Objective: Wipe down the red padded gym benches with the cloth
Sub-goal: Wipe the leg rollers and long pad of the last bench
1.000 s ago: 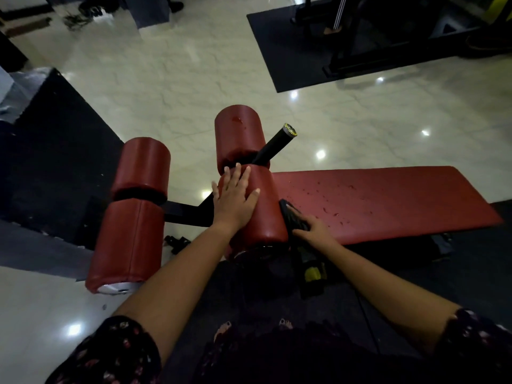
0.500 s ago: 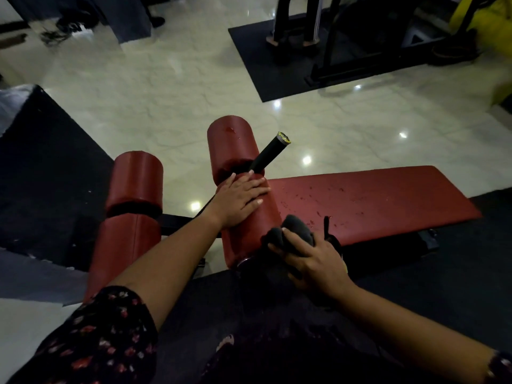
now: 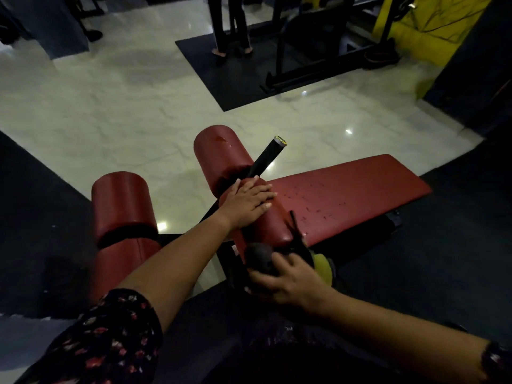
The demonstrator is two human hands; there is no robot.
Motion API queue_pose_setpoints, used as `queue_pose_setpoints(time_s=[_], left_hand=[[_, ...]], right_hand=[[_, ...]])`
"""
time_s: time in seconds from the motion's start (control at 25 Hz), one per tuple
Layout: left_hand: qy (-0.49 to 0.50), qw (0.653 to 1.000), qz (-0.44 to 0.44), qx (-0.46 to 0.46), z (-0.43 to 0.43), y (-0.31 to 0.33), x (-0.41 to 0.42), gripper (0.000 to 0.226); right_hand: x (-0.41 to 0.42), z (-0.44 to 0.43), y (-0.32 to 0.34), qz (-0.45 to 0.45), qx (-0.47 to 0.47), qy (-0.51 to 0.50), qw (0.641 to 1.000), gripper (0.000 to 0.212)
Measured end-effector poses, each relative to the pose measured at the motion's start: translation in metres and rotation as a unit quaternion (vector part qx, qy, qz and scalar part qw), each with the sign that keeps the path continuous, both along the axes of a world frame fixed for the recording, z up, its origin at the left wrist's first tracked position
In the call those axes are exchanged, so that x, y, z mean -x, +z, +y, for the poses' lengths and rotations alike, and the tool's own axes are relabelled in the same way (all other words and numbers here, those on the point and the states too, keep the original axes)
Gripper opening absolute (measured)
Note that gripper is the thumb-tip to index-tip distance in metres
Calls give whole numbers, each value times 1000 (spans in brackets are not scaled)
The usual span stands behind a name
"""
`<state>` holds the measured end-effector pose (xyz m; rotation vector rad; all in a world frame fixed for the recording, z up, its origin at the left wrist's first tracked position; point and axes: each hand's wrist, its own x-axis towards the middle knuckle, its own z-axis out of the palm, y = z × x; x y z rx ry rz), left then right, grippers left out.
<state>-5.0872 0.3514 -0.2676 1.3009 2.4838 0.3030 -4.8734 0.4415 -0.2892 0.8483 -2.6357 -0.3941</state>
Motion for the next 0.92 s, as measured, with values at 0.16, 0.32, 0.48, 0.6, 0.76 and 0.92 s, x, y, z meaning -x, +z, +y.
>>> queue_pose_setpoints(time_s=[0.16,0.32,0.48,0.6,0.76,0.92], left_hand=[[-38,997,-35,62,4,6,10,46],[-33,999,-10,14,1,-3,4,46],[-8,997,41,-63,-8,-14,-4,48],[17,986,59,-156,-11,-23,-10,64],[21,974,72,-215,-10,-31,-11,62],[32,971,71,-225,-8,-33,-8,58]], right_hand=[[21,-82,-19,32,-91,-205,974,49],[26,-112,-10,7,-114,-322,940,45],[-12,-69,-24,81,-34,-303,949,37],[-37,-29,-17,130,38,-342,930,42],[-50,-12,-24,60,98,-385,916,40],[-38,28,-17,-24,277,-476,834,46]])
